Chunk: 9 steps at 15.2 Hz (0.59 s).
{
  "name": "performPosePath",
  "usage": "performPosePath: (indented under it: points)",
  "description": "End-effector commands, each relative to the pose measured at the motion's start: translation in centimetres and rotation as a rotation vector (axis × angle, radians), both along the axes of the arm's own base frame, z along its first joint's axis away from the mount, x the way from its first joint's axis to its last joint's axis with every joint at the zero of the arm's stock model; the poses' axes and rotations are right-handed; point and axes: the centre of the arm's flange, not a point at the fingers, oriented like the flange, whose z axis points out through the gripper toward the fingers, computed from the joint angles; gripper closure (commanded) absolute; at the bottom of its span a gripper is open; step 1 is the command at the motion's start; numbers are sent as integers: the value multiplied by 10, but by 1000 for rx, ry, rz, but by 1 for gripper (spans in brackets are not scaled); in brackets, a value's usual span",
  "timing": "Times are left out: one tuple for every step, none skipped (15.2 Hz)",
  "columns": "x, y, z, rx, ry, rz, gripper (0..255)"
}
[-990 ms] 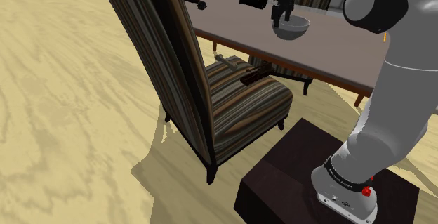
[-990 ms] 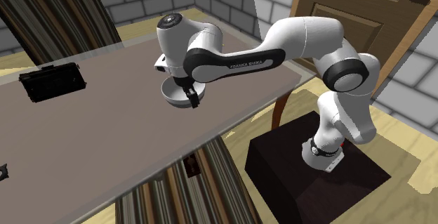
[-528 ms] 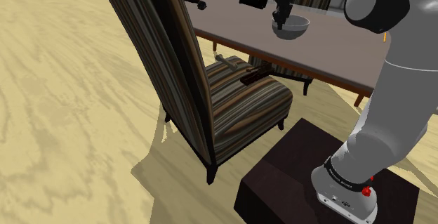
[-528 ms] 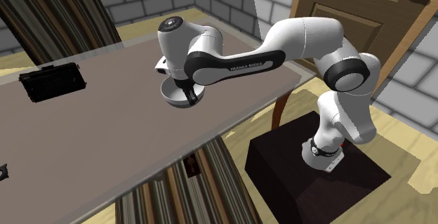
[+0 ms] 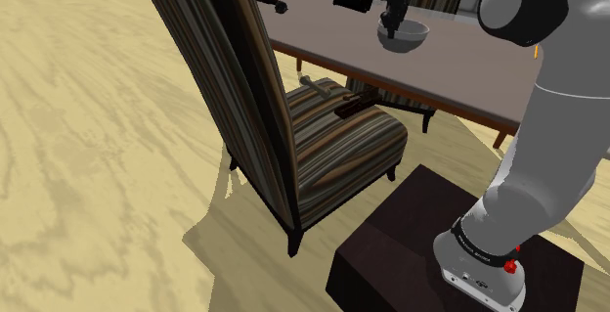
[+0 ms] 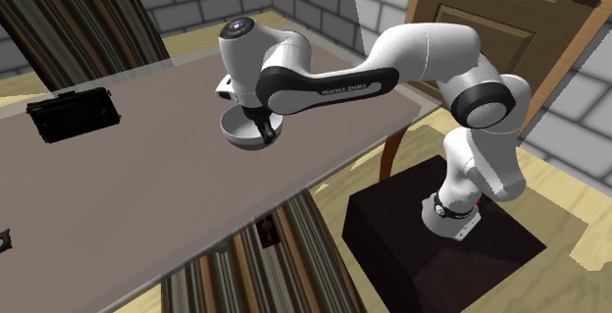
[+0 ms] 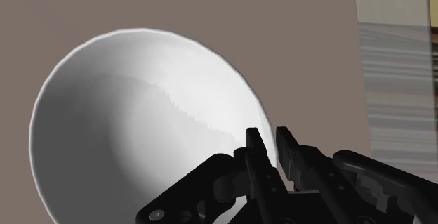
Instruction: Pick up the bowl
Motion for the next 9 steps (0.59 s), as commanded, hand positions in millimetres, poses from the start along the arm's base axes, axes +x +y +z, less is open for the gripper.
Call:
performPosePath:
  points:
    - [0,1,11,0,0,0,255]
    - [0,1,16,0,0,0,255]
    - [0,1,21,0,0,0,255]
    - [0,1,26,0,0,0,255]
    - [0,1,32,0,0,0,255]
    - [0,1,37,0,0,0,255]
    - [0,1,42,0,0,0,255]
    - [0,1,47,0,0,0,255]
    - [0,1,53,0,0,0,255]
